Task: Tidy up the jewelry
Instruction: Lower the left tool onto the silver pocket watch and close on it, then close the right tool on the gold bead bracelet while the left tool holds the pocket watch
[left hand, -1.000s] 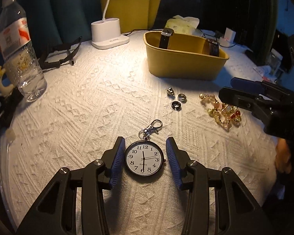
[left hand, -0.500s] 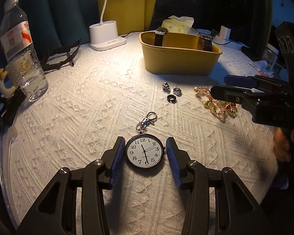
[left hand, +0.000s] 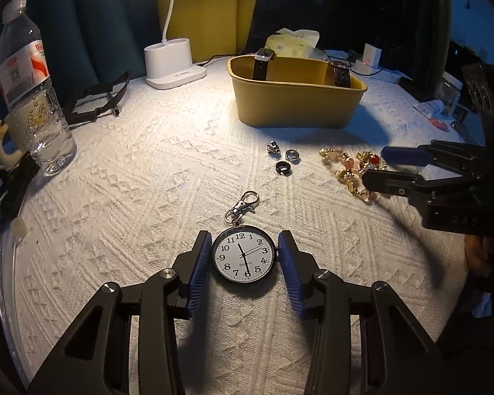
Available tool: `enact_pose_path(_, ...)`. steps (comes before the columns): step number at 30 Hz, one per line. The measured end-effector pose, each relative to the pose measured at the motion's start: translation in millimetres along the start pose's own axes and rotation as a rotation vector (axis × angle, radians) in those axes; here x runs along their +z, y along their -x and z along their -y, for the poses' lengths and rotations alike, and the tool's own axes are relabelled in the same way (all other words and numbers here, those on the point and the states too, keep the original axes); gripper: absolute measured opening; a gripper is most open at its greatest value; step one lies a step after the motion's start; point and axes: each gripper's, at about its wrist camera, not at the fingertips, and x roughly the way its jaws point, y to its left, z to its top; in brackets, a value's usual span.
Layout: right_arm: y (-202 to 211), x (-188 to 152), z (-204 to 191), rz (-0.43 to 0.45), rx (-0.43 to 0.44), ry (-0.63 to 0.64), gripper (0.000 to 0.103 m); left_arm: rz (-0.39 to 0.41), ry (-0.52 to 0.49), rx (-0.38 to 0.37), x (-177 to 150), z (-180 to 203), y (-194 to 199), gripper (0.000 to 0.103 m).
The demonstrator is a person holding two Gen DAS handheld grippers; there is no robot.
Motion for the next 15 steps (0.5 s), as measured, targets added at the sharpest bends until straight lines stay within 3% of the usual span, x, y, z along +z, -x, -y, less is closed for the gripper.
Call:
enact_pose_path(6, 3.3, -0.5, -4.5, 0.02, 0.023, 0.017, 0.022, 0.03, 0.002, -0.015, 1.6, 1.1, 6.4, 0.044)
enact_pose_path(15, 15.5, 6.7, 1.3, 0.069, 0.015, -0.003, 0.018, 0.106, 0.015, -0.028, 15.2, 1.0, 20.4, 0.044)
